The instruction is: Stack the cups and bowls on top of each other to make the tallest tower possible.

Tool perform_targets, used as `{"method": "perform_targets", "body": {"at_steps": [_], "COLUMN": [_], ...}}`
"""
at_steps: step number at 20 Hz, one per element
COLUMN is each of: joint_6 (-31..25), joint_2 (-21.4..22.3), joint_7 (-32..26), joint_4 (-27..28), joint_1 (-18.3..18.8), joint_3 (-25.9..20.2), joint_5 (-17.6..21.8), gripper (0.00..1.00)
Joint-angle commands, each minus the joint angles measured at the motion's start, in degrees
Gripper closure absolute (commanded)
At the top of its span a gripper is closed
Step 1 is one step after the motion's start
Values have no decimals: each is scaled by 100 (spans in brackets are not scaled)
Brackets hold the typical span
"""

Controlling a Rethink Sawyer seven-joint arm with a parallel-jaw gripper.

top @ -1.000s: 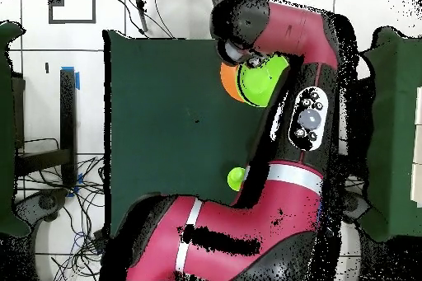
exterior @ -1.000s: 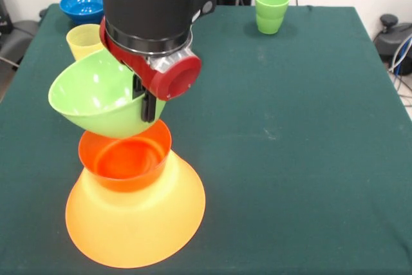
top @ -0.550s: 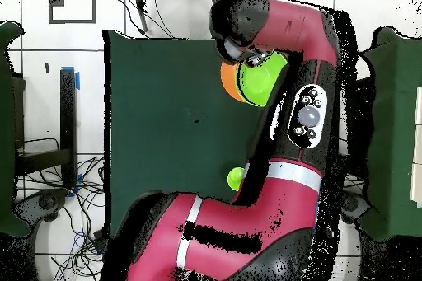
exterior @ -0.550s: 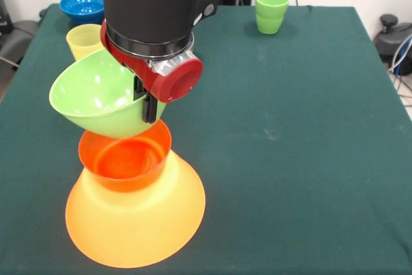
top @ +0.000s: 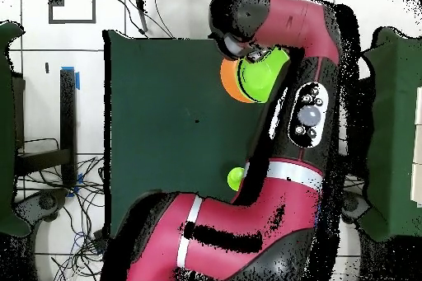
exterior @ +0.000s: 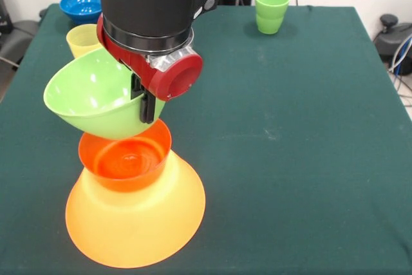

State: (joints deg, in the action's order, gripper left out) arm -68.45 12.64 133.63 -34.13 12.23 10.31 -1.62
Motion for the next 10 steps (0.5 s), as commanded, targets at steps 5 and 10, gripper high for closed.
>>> {"method": "perform_targets", "body": {"at_steps": [5,10], "joint_6": [-369,-346], "joint_2": [-252,-344], "joint_7": [-982,-949], "joint_4": [245,365], "joint_1": [58,53], "joint_3": [-423,-408], "joint_5": [237,229], "gripper": [100,100]}}
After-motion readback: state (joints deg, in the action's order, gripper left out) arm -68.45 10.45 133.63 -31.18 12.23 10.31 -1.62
